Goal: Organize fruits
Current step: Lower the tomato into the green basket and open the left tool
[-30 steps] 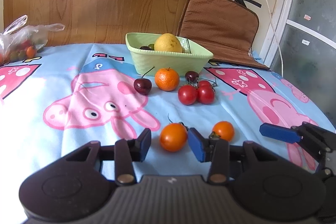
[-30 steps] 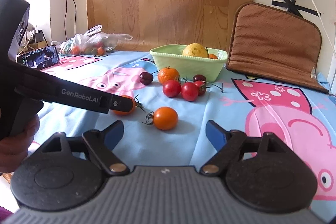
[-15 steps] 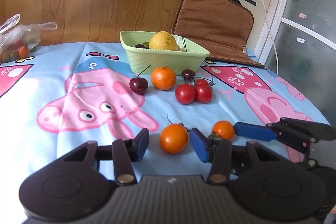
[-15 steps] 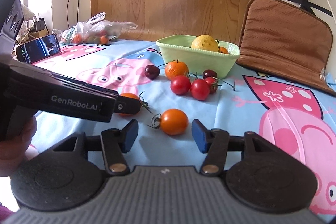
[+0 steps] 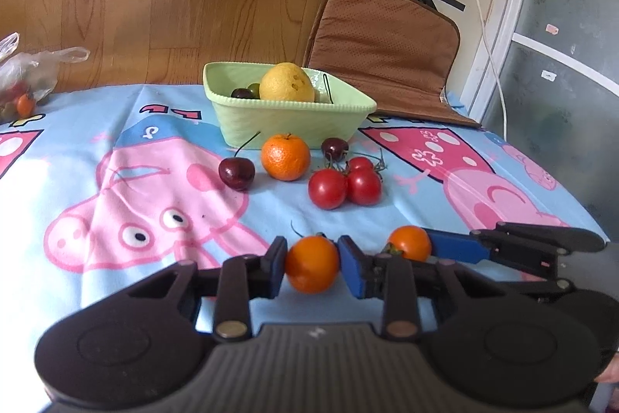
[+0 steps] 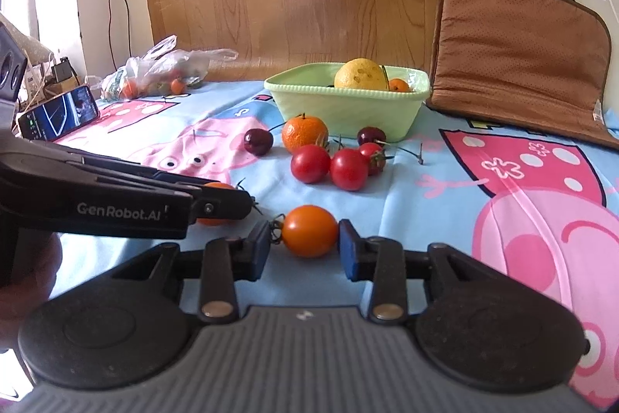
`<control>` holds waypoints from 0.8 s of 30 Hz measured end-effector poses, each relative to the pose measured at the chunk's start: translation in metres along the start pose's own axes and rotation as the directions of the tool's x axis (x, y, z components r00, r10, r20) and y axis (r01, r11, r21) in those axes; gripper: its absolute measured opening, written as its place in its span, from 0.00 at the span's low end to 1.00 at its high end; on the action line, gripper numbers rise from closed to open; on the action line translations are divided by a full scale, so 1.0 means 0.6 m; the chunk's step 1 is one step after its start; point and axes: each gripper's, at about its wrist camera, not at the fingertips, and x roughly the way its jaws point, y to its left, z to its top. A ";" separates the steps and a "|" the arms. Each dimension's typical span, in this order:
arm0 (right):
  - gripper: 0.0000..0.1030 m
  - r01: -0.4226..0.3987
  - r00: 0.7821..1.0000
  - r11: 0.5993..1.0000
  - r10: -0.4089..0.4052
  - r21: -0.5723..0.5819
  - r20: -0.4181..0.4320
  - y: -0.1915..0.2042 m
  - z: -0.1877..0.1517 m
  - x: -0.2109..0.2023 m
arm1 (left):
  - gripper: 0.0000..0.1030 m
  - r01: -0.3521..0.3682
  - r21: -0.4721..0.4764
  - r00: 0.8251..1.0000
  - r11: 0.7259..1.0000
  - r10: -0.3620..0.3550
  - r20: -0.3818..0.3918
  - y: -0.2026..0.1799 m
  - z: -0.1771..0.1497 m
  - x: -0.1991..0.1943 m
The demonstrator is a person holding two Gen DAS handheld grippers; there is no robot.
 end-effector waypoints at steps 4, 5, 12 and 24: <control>0.39 0.002 0.998 1.000 -0.002 0.009 0.055 -0.016 0.027 0.005 | 0.28 0.014 0.016 0.999 1.000 -0.014 0.042 -0.006 0.041 0.006; 0.39 0.005 0.997 1.000 -0.005 0.003 0.071 -0.020 0.037 0.007 | 0.28 0.017 0.021 0.998 1.000 -0.018 0.057 -0.008 0.055 0.008; 0.39 0.022 0.982 0.998 -0.012 -0.052 0.186 -0.045 0.123 0.062 | 0.29 -0.030 0.035 0.988 0.999 0.024 0.151 0.003 0.160 0.058; 0.41 0.042 0.985 0.999 -0.036 -0.030 0.167 -0.085 0.154 0.169 | 0.29 -0.124 -0.037 0.989 0.992 0.127 0.081 0.065 0.204 0.162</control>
